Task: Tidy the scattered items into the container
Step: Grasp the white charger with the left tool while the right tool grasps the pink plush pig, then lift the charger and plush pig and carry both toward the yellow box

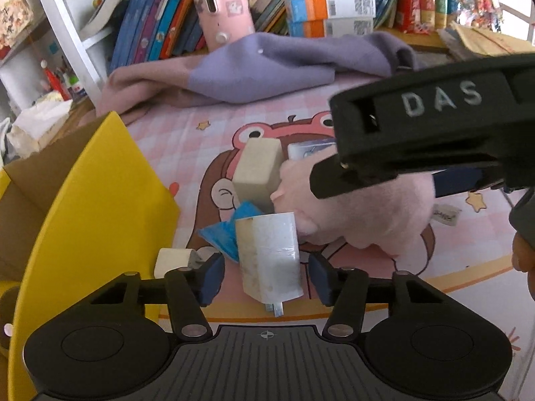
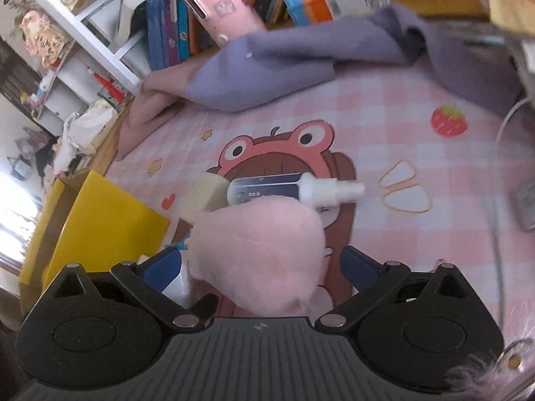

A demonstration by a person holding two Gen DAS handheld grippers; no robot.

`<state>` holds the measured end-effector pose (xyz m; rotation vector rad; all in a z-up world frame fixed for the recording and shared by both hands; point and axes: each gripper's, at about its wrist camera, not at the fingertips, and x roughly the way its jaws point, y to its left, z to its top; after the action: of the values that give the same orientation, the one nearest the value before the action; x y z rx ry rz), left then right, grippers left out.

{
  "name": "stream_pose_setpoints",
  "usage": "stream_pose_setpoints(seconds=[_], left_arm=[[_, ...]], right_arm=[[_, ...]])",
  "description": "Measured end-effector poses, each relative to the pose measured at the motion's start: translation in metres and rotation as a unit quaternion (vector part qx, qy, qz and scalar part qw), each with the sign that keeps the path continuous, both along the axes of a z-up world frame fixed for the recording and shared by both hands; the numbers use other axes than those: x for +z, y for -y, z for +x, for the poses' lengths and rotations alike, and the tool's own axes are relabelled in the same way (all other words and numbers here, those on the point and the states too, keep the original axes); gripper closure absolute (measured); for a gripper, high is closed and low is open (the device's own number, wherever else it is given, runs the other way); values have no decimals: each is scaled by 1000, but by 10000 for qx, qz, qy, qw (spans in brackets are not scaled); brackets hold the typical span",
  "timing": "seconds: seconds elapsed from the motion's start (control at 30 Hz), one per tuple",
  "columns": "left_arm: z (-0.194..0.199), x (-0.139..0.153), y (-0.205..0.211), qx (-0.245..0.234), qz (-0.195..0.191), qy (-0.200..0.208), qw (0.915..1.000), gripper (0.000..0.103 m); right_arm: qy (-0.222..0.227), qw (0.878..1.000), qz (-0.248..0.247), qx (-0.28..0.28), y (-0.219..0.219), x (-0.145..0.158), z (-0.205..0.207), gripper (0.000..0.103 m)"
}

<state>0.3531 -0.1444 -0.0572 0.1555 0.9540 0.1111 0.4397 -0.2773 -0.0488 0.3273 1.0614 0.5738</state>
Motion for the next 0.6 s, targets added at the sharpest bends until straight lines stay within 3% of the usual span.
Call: stream_pose_setpoints(seconds=[0.13,0.23,0.27,0.4,0.6], left_arm=[[1,-6,-1,7,78,-125,9999,64],[0,-5,-1,-23,67,-131,9999,73],[0,-5,-1,-32,90,-125,9999,74],[-3,1,-2,-138,-48,-96,9998,78],[-19,13,-8,-233,-322,-27,9992,78]], right_arm=[[-138,9999,-53,-21,-4,-10,8,3],[-216,9997,121,29,-1,-14,9,15],[-242,9995,219,45,1,-14,9,23],[-186,9995,256,67,2,-10,7,32],[-112,9991,400,-5,18,-2,-2,36]])
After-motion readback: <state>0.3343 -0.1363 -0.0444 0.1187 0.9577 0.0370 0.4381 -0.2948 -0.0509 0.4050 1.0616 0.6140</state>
